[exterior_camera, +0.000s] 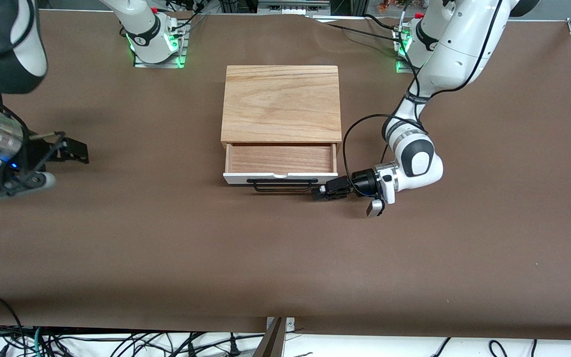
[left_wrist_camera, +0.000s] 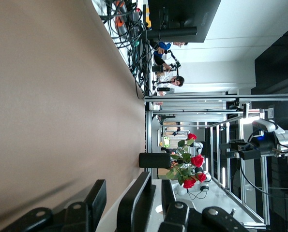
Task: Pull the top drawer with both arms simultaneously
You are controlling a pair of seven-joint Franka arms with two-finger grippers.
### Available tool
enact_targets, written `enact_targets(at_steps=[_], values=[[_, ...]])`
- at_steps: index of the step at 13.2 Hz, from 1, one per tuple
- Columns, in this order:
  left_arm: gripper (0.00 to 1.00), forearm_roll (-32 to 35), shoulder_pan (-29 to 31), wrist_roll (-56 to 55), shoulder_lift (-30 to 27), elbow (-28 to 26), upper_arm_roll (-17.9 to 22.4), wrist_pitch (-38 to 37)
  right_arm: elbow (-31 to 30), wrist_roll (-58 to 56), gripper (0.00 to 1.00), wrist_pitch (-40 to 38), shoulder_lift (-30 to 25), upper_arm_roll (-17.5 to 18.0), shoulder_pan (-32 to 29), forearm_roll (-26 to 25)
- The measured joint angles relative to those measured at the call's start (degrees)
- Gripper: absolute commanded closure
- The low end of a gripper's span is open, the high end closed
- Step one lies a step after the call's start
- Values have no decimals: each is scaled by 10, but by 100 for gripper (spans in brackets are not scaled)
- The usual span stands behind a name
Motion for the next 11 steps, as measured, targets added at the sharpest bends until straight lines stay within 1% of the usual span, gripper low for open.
enact_targets(at_steps=[2,4,7,8,9,10,11], values=[[51,-1,-8,0,5,0,-1,0,-85,26,0,41,-59,-1,-20,-1],[51,-2,-14,0,7,2,-1,2,-135,30,0,68,-101,0,-44,-1],[53,-3,-15,0,8,3,-1,3,-156,32,0,69,-125,2,-50,-1],[58,-3,-15,0,8,4,-1,3,-156,34,0,70,-125,5,-50,-1],[67,-3,-15,0,8,4,-1,3,-157,35,0,71,-125,8,-50,-1],[71,-3,-15,0,8,5,-2,3,-157,35,0,71,-124,9,-50,-1],[72,-3,-16,0,8,5,-4,3,-157,35,0,72,-124,9,-50,-2]])
